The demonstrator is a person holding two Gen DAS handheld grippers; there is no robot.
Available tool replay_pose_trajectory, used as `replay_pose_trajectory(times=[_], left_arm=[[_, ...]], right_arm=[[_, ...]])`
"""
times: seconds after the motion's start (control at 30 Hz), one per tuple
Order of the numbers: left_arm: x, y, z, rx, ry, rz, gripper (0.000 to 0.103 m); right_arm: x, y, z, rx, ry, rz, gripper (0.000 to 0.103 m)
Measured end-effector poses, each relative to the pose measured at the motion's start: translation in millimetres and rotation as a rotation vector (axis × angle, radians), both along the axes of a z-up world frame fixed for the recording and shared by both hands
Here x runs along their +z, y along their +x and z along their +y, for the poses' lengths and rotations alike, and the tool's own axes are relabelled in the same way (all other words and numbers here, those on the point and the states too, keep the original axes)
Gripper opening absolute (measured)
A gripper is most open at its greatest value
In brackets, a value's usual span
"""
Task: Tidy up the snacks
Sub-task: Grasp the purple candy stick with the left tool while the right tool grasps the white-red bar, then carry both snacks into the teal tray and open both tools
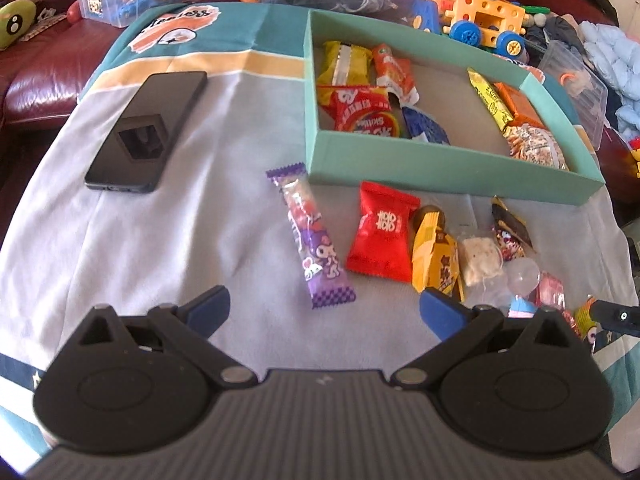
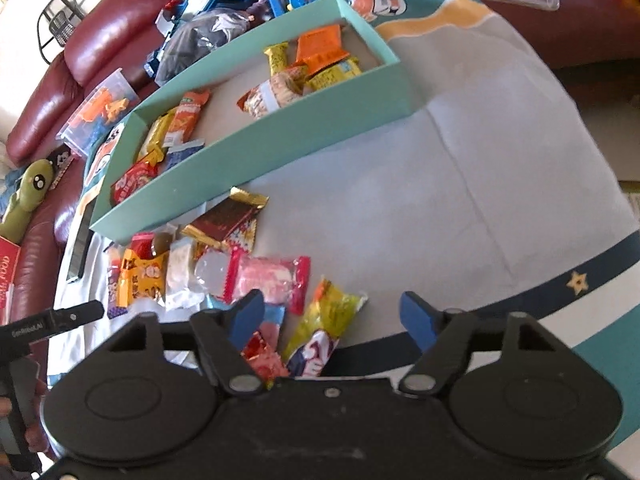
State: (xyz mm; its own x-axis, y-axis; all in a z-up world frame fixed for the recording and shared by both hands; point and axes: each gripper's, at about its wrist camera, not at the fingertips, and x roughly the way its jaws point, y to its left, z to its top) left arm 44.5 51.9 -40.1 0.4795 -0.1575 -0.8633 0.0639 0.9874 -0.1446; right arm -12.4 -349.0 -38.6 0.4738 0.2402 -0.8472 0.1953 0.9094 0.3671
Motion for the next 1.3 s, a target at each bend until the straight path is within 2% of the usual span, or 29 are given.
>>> replay_pose_trajectory(times=[0.1,0.2,0.27,0.3,0.33,0.53,0.67,0.8,0.9,1.0,1.07,1.1,1.13,1.17,1.2,1.23,1.3], left_arm=[[-2.9,-0.9,-1.3,-0.001,0.003,0.006,0.103],[-6.6,-0.8,-2.6,-0.002,0.002,0.018,0.103],[-7.9,-0.9,-3.8,-0.003,0.003,0.022,0.103],[-8.6,-0.8,-4.2,-0.003,0.004,0.022,0.103],[-9.0,-0.6,-4.4,-0.003,0.006,0.022,0.103],[-9.3,2.8,0.5,0.014,0.035,0.006,0.103],[-8.7,10.8,9.2,0.048,0.044,-0.004,0.103],[-11.8,22.8,13.3,0.070,0.059,-0.009,0.103],[-15.4,31.4,13.2,0.075,0.072,-0.014,0.102],[-18.3,41.2,9.3,0.068,0.090,-0.018,0.087],[-21.7,47.5,5.8,0.050,0.080,-0.003,0.071],[-23.7,50.0,3.2,0.035,0.074,0.005,0.066],[-24.7,50.4,-1.8,0.021,0.098,-0.005,0.062],[-25.6,49.6,-7.3,-0.001,0.126,-0.023,0.046],[-25.3,47.6,-11.2,-0.024,0.136,-0.042,0.037],[-23.7,46.4,-13.7,-0.033,0.142,-0.057,0.015],[-21.5,46.3,-12.6,-0.026,0.134,-0.055,0.013]], right_arm=[[-4.4,-1.3,2.8,0.010,0.011,0.009,0.057],[-10.0,-2.3,8.1,0.024,0.019,0.016,0.040],[-11.9,-3.9,10.0,0.037,0.005,0.011,0.034],[-11.8,-4.9,12.1,0.046,-0.013,-0.002,0.024],[-11.8,-5.4,13.7,0.057,-0.029,-0.009,0.020],[-9.3,3.8,5.4,0.038,-0.107,-0.048,0.019],[-8.6,7.7,-0.4,0.041,-0.098,-0.054,0.019],[-12.3,8.9,5.1,0.064,-0.088,-0.034,0.025],[-13.5,9.0,14.5,0.079,-0.125,-0.046,0.026],[-12.9,11.0,21.1,0.105,-0.164,-0.058,0.026],[-13.2,11.5,26.5,0.131,-0.207,-0.074,0.026],[-13.3,11.8,28.2,0.141,-0.224,-0.080,0.026],[-13.6,12.0,31.5,0.153,-0.247,-0.088,0.026],[-13.5,11.9,33.9,0.163,-0.265,-0.095,0.025],[-13.7,12.0,36.5,0.174,-0.287,-0.102,0.023],[-14.2,12.5,39.5,0.192,-0.313,-0.111,0.021],[-14.2,15.7,40.0,0.209,-0.315,-0.118,0.016]])
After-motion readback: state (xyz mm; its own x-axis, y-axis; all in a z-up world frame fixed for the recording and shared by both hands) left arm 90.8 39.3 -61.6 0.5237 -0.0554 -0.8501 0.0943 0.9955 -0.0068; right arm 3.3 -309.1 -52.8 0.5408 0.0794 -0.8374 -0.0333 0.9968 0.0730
